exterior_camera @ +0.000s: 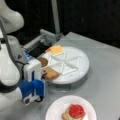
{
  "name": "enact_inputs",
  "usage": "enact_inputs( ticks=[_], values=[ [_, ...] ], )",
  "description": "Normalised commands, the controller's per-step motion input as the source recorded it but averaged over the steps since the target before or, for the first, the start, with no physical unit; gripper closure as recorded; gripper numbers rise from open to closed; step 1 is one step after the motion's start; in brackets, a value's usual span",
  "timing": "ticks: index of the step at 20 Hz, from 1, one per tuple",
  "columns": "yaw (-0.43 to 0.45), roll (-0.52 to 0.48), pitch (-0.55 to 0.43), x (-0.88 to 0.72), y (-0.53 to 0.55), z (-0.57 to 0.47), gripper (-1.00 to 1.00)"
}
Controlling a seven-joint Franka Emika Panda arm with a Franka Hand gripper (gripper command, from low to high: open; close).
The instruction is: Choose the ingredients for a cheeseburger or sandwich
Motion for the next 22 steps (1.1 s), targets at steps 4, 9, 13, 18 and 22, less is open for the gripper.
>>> enact_inputs(
  ticks=[4,9,13,18,22],
  values=[
    [0.03,-0.039,0.145,0.02,-0.22,0.31,1.0],
    [0.054,-0.07,0.175,0.15,-0.23,0.34,1.0],
    [0.06,-0.103,0.151,0.31,-0.2,0.28,1.0],
    [0.086,-0.113,0.117,0.41,-0.2,0.17,1.0],
    [0.197,-0.097,0.1,0.55,-0.22,0.08,1.0]
  ],
)
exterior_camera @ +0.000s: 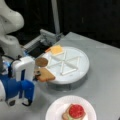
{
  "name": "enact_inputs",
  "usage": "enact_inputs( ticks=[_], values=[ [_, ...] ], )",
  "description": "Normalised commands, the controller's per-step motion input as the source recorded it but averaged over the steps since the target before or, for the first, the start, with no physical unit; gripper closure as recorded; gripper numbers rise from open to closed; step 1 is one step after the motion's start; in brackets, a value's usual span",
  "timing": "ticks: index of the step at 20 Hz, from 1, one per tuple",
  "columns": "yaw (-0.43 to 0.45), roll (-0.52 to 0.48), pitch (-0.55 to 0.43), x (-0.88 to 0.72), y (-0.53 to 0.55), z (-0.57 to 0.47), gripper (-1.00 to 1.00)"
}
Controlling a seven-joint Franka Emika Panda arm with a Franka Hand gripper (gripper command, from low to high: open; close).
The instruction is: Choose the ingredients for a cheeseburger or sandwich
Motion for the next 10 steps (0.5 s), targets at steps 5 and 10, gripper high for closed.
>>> enact_inputs(
  ticks=[5,10],
  values=[
    [0.332,-0.083,0.081,0.77,-0.19,-0.06,1.0],
    [0.437,-0.046,0.091,0.9,-0.25,-0.18,1.0]
  ],
)
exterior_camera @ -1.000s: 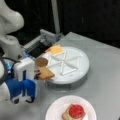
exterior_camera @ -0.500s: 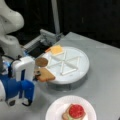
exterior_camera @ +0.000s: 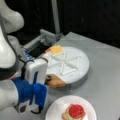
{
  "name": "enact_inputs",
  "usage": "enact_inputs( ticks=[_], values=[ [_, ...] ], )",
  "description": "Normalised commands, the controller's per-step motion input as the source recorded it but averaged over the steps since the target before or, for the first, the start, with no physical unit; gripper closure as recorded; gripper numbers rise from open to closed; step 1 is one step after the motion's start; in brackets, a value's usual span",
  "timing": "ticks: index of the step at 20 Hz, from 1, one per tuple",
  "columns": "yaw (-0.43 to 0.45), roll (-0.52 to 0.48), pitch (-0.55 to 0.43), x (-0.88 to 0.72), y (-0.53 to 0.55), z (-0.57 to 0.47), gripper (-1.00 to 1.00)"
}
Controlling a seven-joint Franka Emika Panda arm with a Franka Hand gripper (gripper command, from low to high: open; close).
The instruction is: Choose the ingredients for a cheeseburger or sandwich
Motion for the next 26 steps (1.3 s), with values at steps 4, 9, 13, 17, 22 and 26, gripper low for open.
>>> enact_inputs(
  ticks=[4,9,13,17,22,26],
  values=[
    [0.454,-0.046,0.079,0.74,-0.36,-0.21,1.0],
    [0.443,-0.05,0.091,0.47,-0.34,-0.16,1.0],
    [0.402,-0.03,0.096,0.35,-0.2,-0.11,1.0],
    [0.386,-0.025,0.07,0.31,-0.08,-0.1,1.0],
    [0.377,-0.021,0.019,0.32,-0.06,-0.13,1.0],
    [0.33,-0.029,0.01,0.32,-0.12,-0.15,1.0]
  ],
)
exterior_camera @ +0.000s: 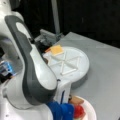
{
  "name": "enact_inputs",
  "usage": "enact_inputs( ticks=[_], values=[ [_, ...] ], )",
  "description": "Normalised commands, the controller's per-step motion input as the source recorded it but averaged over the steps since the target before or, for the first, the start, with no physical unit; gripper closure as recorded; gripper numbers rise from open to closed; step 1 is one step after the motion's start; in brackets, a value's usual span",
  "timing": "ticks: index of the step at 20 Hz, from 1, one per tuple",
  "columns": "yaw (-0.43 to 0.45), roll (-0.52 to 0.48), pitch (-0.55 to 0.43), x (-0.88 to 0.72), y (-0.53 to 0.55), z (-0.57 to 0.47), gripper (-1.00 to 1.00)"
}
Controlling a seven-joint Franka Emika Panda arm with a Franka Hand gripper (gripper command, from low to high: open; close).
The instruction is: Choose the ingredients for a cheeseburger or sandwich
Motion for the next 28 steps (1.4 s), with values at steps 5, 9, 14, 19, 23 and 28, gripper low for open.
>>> enact_inputs(
  ticks=[5,9,14,19,23,28],
  values=[
    [0.322,-0.036,0.03,0.33,-0.18,-0.14,1.0],
    [0.32,-0.002,0.031,0.36,-0.18,-0.14,1.0],
    [0.324,0.008,0.016,0.41,-0.16,-0.12,1.0],
    [0.341,0.014,0.016,0.45,-0.21,-0.1,1.0],
    [0.349,0.04,0.05,0.45,-0.27,-0.1,1.0],
    [0.354,0.041,0.051,0.42,-0.26,-0.08,1.0]
  ],
)
